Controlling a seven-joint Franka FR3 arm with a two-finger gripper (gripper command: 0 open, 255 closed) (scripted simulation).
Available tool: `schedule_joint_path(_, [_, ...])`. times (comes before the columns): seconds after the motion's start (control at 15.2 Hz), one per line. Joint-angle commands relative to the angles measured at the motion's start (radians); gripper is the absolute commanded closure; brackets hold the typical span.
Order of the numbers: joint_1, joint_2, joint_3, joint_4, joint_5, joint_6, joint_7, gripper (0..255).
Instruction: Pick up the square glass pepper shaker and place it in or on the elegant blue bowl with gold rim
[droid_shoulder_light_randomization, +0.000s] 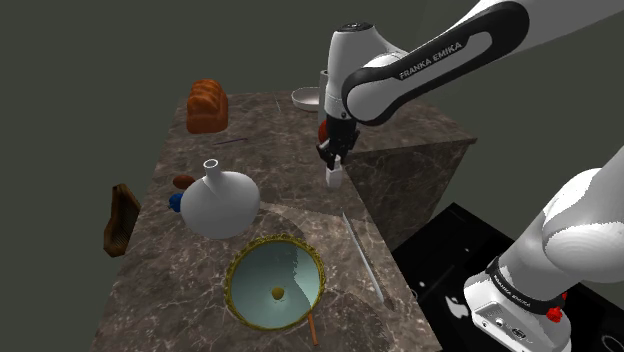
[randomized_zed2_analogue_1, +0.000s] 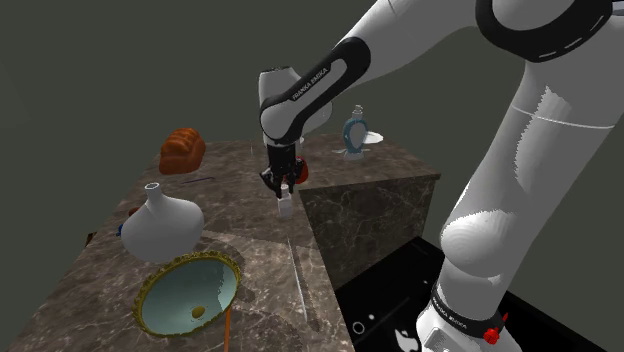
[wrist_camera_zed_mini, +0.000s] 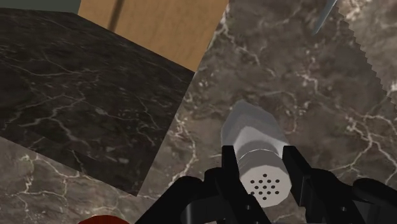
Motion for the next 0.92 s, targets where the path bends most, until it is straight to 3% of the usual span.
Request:
schedule_joint_path(0.0, [0.001,-0.014,-0.001,0.012,0.005,-0.026,-0.004,255])
schedule_joint_path(0.86, [0.003,-0.093,-0.009,0.115,0.032,-0.204,-0.032,255])
